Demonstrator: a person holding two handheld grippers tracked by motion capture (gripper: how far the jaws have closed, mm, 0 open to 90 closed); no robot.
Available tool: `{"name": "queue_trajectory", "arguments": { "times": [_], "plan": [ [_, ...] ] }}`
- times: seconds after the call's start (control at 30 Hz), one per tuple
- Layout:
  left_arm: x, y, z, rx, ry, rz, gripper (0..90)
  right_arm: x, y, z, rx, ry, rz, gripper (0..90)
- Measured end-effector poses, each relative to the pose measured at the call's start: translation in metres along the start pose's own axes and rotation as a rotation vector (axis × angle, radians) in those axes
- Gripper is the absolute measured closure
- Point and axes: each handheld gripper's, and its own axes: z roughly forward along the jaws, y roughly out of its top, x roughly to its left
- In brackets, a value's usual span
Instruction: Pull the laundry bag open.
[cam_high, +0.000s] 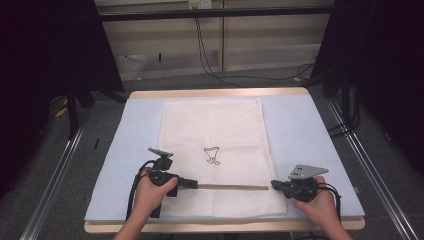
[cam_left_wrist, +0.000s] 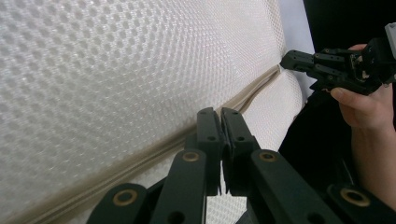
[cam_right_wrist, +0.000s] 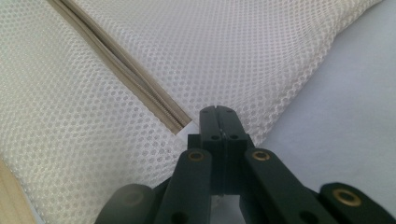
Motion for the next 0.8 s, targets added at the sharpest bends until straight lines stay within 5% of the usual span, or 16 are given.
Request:
{"name": "queue_trajectory", "arguments": {
  "times": [0.23, 0.8],
  "plan": [
    [0.000, -0.001, -0.004, -0.013, 0.016, 0.012, 87.5, 0.000, 0.000, 0.000, 0.002, -0.002, -0.001, 90.0],
    [0.022, -0.013, -0.035, -0.046, 0.047, -0.038, 87.5, 0.000, 0.002, 0.000, 0.011, -0.003, -0.010, 90.0]
  ]
}}
